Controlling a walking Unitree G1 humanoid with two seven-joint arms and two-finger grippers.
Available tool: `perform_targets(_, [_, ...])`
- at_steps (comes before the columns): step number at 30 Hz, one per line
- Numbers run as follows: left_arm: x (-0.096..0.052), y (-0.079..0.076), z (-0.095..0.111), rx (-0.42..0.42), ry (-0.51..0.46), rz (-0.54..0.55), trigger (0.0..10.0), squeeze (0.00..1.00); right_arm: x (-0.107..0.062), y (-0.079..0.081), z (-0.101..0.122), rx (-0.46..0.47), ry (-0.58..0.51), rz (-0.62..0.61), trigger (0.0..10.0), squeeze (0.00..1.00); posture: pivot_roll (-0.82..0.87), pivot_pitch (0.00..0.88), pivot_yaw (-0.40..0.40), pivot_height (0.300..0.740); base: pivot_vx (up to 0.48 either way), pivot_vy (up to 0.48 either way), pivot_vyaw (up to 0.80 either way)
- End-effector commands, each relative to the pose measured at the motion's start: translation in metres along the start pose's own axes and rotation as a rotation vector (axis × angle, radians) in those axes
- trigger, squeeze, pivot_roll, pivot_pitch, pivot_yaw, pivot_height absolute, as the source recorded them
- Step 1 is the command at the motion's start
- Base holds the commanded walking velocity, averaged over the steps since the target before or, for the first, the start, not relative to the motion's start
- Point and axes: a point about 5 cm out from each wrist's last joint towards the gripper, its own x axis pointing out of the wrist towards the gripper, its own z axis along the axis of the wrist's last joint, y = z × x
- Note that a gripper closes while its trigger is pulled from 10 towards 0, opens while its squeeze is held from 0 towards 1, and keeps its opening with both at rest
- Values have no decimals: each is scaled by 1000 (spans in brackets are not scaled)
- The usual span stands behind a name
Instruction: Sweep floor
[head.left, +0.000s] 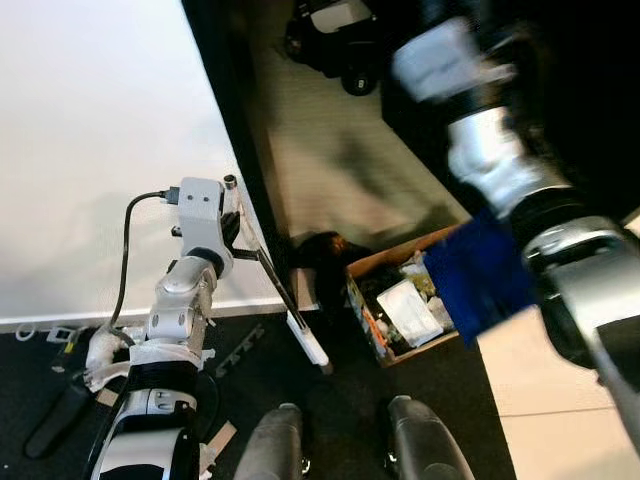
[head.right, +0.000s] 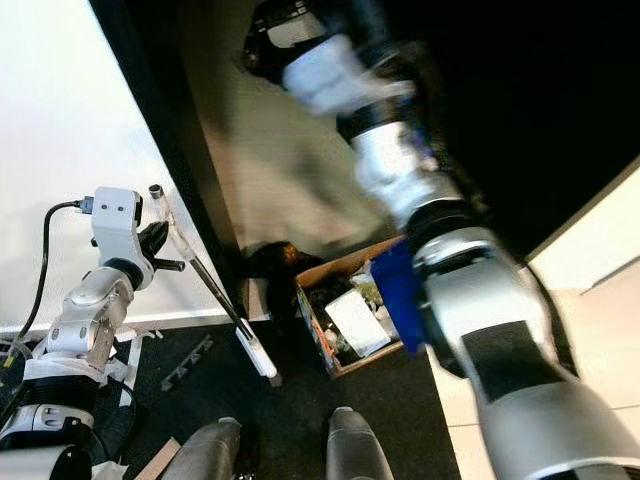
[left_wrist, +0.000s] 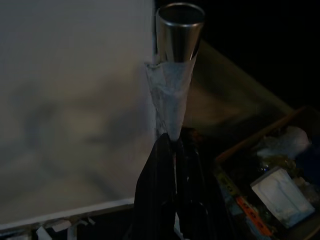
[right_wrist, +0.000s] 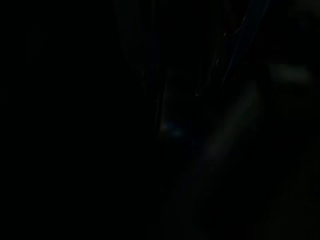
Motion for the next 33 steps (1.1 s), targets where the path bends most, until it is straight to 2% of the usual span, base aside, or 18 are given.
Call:
perform_targets(1, [-1, 5, 5, -1, -25, 4, 10000, 0, 12, -24, 3, 75, 34, -75, 10000, 0, 9, 53, 2, 740, 0, 0, 0])
perform_targets(2, [-1, 5, 5, -1, -25, 4, 10000, 0, 12, -24, 3, 75, 34, -75, 10000, 0, 9, 53, 2, 740, 0, 0, 0])
perform_targets(4, [-1, 6, 5, -3, -28, 2, 10000, 0, 22, -74, 2, 140, 49, -210, 10000, 0, 2, 53, 12, 740, 0, 0, 0])
perform_targets(5, [-1, 6, 5, -5, -30, 0, 10000, 0, 25, -91, 2, 176, 51, -245, 10000, 0, 0, 52, 13, 740, 0, 0, 0])
perform_targets(6, [-1, 6, 5, -5, -30, 0, 10000, 0, 25, -91, 2, 176, 51, -245, 10000, 0, 0, 52, 13, 740, 0, 0, 0])
perform_targets(7, [0, 4, 6, -8, -32, -7, 10000, 0, 26, -105, 2, 195, 45, -259, 10000, 0, -2, 52, 16, 740, 0, 0, 0])
perform_targets(10, [1, -1, 7, -20, -43, -40, 10000, 0, 23, -126, -7, 291, 86, -245, 10000, 0, -7, 54, 21, 740, 0, 0, 0])
perform_targets(11, [1, -1, 7, -20, -43, -40, 10000, 0, 23, -126, -7, 291, 86, -245, 10000, 0, -7, 54, 21, 740, 0, 0, 0])
perform_targets(12, [1, -4, 6, -19, -35, -59, 10000, 0, 15, -126, -21, 406, 133, -166, 10000, 0, -9, 55, 22, 740, 0, 0, 0])
perform_targets(13, [1, -4, 6, -19, -35, -59, 10000, 0, 15, -126, -21, 406, 133, -166, 10000, 0, -9, 55, 22, 740, 0, 0, 0])
perform_targets(15, [0, -6, 5, -20, -27, -67, 10000, 0, 5, -120, -32, 451, 145, -80, 10000, 0, -5, 54, 21, 740, 0, 0, 0])
perform_targets(16, [0, -6, 5, -20, -27, -67, 10000, 0, 5, -120, -32, 451, 145, -80, 10000, 0, -5, 54, 21, 740, 0, 0, 0])
perform_targets(17, [0, -9, 4, -27, -24, -67, 10000, 0, -5, -108, -44, 450, 177, -7, 10000, 0, -3, 54, 21, 740, 0, 0, 0])
perform_targets(19, [-1, -11, 3, -29, -21, -68, 10000, 0, -16, -93, -53, 420, 202, 53, 10000, 0, -2, 54, 21, 740, 0, 0, 0])
perform_targets(20, [-1, -11, 3, -29, -21, -68, 10000, 0, -16, -93, -53, 420, 202, 53, 10000, 0, -2, 54, 21, 740, 0, 0, 0])
perform_targets(23, [-1, -13, 2, -45, -17, -60, 10000, 0, -32, -69, -65, 431, 242, 132, 10000, 0, 3, 57, 19, 740, 0, 0, 0])
perform_targets(28, [-3, -15, 2, -55, -22, -67, 10000, 0, -44, -52, -68, 506, 258, 180, 10000, 0, 10, 61, 14, 740, 0, 0, 0])
perform_targets(33, [-4, -16, 3, -59, -23, -66, 10000, 0, -46, -48, -64, 532, 242, 187, 10000, 0, 10, 63, 15, 740, 0, 0, 0])
